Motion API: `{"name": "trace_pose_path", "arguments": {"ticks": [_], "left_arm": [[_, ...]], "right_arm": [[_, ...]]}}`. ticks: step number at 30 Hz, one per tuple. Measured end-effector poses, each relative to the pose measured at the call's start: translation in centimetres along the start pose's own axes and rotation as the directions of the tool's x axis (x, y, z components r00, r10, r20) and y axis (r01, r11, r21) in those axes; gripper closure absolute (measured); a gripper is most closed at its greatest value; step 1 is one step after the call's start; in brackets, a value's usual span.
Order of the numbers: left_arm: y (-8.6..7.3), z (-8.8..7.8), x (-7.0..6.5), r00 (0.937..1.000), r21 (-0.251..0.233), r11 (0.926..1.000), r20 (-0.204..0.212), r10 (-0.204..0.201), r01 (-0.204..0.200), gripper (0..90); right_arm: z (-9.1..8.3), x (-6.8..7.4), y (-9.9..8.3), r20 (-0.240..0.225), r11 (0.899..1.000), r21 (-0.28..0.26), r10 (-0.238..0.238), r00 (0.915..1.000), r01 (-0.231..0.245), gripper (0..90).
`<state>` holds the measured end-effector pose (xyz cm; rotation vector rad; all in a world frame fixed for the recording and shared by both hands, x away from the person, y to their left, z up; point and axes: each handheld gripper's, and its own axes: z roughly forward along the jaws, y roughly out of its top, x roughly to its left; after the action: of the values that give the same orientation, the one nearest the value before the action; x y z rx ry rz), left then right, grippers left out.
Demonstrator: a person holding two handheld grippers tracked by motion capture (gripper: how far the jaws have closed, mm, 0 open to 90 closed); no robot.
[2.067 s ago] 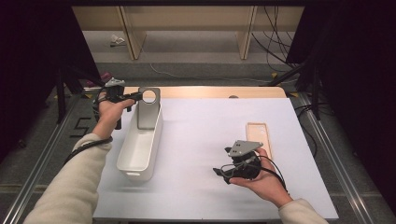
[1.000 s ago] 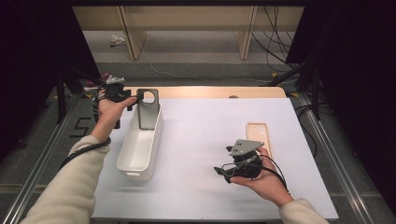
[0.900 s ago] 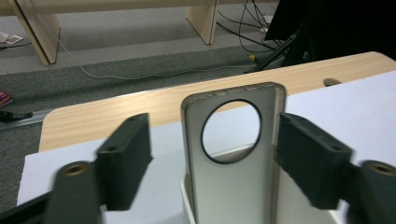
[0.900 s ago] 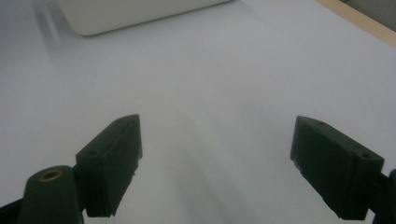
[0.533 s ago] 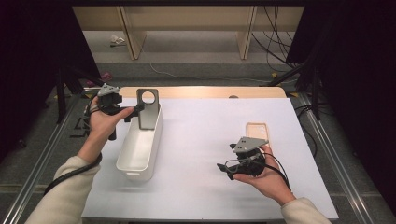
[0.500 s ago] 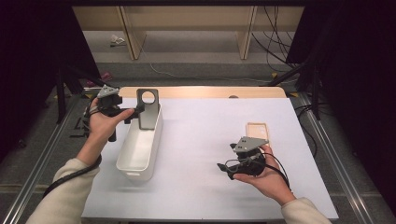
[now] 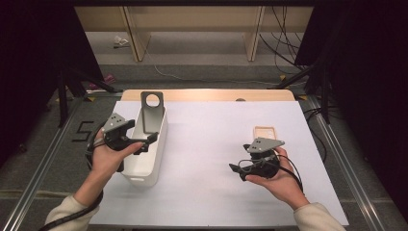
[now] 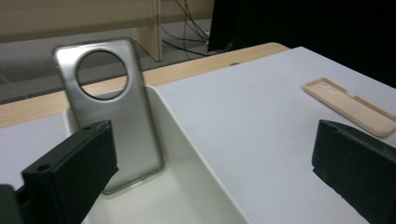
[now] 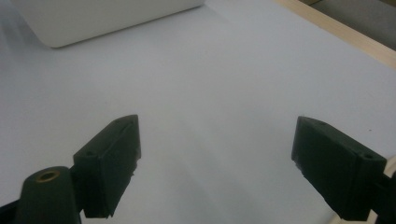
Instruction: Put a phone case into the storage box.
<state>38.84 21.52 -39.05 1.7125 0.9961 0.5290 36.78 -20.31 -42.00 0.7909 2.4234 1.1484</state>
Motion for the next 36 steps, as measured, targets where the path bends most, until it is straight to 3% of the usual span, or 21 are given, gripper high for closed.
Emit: {"name": "trace_pose_path", "arguments": {"ticks": [9,15,23,36], "left_arm": [[-2.1,-1.8,-2.6,0.9981,-0.023,0.9989,0.045,0.042,-0.041,0.0],[-3.5,-2.4,-3.8,0.9959,-0.009,0.9983,0.070,0.058,-0.058,0.0],[-3.7,-2.4,-4.0,0.9954,0.000,0.9979,0.071,0.065,-0.065,0.0],[-3.8,-2.2,-3.9,0.9954,0.003,0.9979,0.071,0.064,-0.064,0.0]], "right_arm": [[-1.0,-1.3,-0.5,0.029,0.999,-0.014,0.036,0.9989,-0.036,16.4],[-1.4,-2.0,-0.9,0.050,0.998,-0.021,0.064,0.9967,-0.063,16.3],[-1.5,-2.5,-1.2,0.062,0.995,-0.028,0.102,0.9929,-0.101,16.3],[-1.7,-2.7,-1.2,0.057,0.994,-0.032,0.107,0.9927,-0.105,16.3]]}}
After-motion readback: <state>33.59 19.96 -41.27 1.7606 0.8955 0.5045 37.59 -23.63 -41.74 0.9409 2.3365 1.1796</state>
